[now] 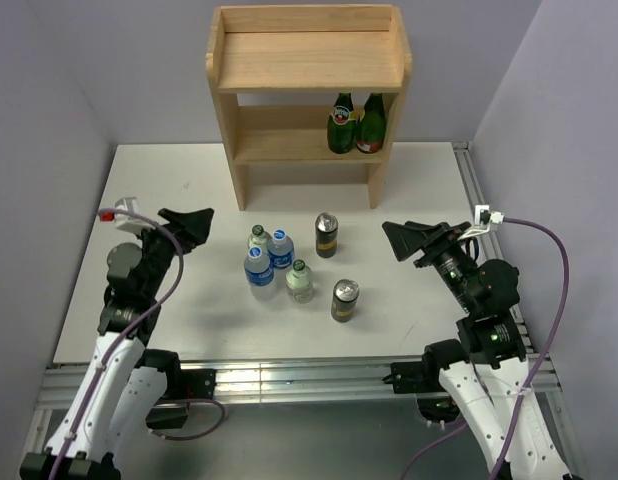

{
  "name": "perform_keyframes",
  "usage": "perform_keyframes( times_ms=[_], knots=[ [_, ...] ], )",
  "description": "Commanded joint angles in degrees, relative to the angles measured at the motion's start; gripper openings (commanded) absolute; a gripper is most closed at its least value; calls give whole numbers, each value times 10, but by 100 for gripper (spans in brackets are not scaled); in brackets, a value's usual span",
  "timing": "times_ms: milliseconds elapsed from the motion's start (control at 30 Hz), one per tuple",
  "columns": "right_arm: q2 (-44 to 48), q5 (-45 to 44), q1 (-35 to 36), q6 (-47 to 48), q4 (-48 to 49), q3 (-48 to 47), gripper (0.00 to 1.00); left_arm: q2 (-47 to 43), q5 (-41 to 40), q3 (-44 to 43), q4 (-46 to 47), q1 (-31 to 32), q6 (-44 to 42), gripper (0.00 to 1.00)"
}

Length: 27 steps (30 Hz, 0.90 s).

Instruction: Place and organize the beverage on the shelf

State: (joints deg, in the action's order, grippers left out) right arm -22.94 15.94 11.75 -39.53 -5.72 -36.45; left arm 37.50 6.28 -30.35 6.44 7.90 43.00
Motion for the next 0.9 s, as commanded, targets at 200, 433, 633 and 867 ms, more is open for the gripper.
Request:
perform_keyframes(
  times_ms=[200,433,633,867],
  knots=[
    [15,165,1,-133,157,92,100,-73,-85,52,-11,11,8,99],
    [75,119,6,-102,42,128,100,-98,-210,101,-32,32,0,99],
    [184,-101,24,-38,-219,74,100,-42,-246,133,-1,34,-25,97],
    [134,-134,29,-35,-322,43,100,-25,-275,155,14,37,-14,97]
  ],
)
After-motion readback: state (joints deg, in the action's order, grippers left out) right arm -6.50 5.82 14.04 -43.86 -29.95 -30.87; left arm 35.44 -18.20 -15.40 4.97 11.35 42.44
